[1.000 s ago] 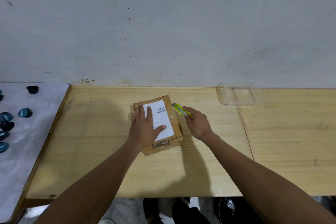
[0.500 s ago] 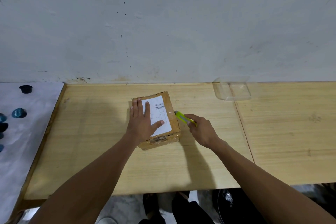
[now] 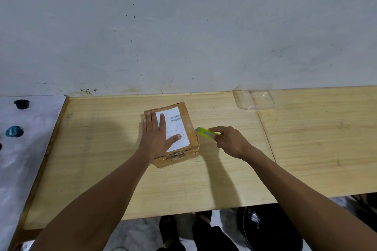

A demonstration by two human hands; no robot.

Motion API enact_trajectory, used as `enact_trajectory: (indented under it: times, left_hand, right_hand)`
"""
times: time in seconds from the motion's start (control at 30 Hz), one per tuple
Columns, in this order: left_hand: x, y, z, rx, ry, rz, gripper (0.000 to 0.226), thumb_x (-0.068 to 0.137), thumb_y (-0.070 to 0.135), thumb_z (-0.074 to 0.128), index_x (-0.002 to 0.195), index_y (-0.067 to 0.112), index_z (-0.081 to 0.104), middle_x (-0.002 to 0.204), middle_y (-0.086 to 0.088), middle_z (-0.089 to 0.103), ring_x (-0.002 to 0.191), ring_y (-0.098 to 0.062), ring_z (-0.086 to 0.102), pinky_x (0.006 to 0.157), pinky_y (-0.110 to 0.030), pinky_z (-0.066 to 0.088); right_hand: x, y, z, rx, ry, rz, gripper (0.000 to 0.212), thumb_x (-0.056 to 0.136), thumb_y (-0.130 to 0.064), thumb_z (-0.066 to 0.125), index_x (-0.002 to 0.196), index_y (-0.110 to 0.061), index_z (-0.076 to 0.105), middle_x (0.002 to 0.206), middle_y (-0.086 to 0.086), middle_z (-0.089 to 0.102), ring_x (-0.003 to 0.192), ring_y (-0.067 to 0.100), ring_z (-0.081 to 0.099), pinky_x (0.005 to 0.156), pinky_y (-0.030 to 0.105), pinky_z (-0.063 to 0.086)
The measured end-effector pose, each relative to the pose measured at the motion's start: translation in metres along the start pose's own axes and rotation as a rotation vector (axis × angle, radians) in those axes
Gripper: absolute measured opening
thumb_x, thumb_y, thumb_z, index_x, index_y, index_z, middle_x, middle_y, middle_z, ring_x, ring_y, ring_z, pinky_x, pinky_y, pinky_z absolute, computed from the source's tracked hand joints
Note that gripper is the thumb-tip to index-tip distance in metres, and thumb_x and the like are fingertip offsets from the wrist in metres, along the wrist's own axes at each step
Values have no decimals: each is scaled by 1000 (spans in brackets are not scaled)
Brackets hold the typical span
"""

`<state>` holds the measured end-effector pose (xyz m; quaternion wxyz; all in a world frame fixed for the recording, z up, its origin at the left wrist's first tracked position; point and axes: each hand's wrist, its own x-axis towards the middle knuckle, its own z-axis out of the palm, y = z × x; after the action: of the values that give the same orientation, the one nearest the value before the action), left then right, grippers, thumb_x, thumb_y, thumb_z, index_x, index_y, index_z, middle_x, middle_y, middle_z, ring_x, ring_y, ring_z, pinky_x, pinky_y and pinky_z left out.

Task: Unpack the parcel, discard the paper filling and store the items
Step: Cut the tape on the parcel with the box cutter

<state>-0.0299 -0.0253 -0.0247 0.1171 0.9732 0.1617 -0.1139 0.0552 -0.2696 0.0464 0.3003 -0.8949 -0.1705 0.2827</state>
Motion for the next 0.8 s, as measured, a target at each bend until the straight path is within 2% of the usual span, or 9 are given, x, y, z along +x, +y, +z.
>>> enact_trajectory:
  times: [0.1, 0.2, 0.3, 0.4, 0.47, 0.53, 0.6, 0.7, 0.8]
  left_hand:
    - [1, -5, -3, 21, -33, 51, 119, 69, 89, 4, 154, 6, -5, 158, -23, -20, 145, -37, -25, 118, -48, -9]
    - [4, -19, -10, 52, -105, 180, 136, 51, 98, -11, 154, 10, -7, 158, -18, -24, 144, -32, -28, 118, -44, -11]
    - [4, -26, -21, 18, -176, 215, 128, 58, 98, 6, 154, 15, -11, 158, -11, -28, 143, -24, -33, 119, -40, -12]
    - [-9, -11, -23, 5, -149, 101, 102, 86, 72, 39, 154, 11, -6, 159, -17, -24, 147, -30, -24, 122, -45, -5]
    - [-19, 7, -23, -108, -122, -28, 98, 90, 67, 40, 154, 7, -3, 160, -19, -19, 148, -32, -20, 122, -45, -2]
    - [-23, 21, -21, -212, -132, -138, 115, 80, 82, 33, 153, 3, -8, 159, -20, -20, 147, -31, -22, 120, -45, -6]
    - [-21, 31, -16, -198, -147, -196, 131, 68, 93, 28, 151, 0, -13, 157, -22, -24, 145, -32, -26, 118, -46, -11]
    - [-17, 36, -11, -135, -122, -198, 134, 68, 93, 33, 149, -2, -16, 156, -23, -25, 145, -34, -28, 118, -48, -13]
    - [-10, 24, -11, -82, -119, -92, 136, 64, 94, 33, 151, 0, -14, 157, -22, -24, 146, -33, -24, 119, -47, -11]
  right_hand:
    - [5, -2, -6, 33, 31, 24, 32, 98, -19, 50, 128, -24, 60, 76, -2, 60, 56, 13, 50, 52, 23, 39]
    - [7, -7, -3, 104, 124, 8, 32, 98, -19, 49, 128, -24, 59, 85, 0, 61, 64, 16, 54, 59, 25, 40]
    - [8, -12, 6, 123, 171, -31, 34, 98, -17, 48, 129, -23, 58, 90, -1, 59, 79, 20, 56, 69, 26, 40]
    - [9, -17, 13, 145, 191, -49, 34, 98, -17, 47, 131, -21, 57, 88, -1, 60, 71, 16, 56, 65, 26, 41]
    - [10, -20, 17, 154, 209, -54, 34, 99, -16, 47, 131, -21, 56, 85, 0, 61, 67, 14, 56, 63, 26, 42]
    - [13, -23, 20, 157, 220, -57, 34, 99, -17, 47, 131, -20, 56, 85, 0, 61, 70, 18, 57, 67, 29, 45]
    - [15, -26, 22, 161, 223, -61, 34, 99, -18, 47, 132, -21, 56, 84, 1, 62, 71, 19, 57, 67, 30, 47]
    - [17, -29, 20, 165, 225, -82, 32, 99, -19, 48, 130, -22, 56, 76, -3, 61, 63, 12, 57, 60, 27, 44]
    - [17, -26, 18, 167, 225, -86, 32, 99, -21, 48, 130, -23, 57, 75, -4, 61, 65, 14, 58, 59, 26, 43]
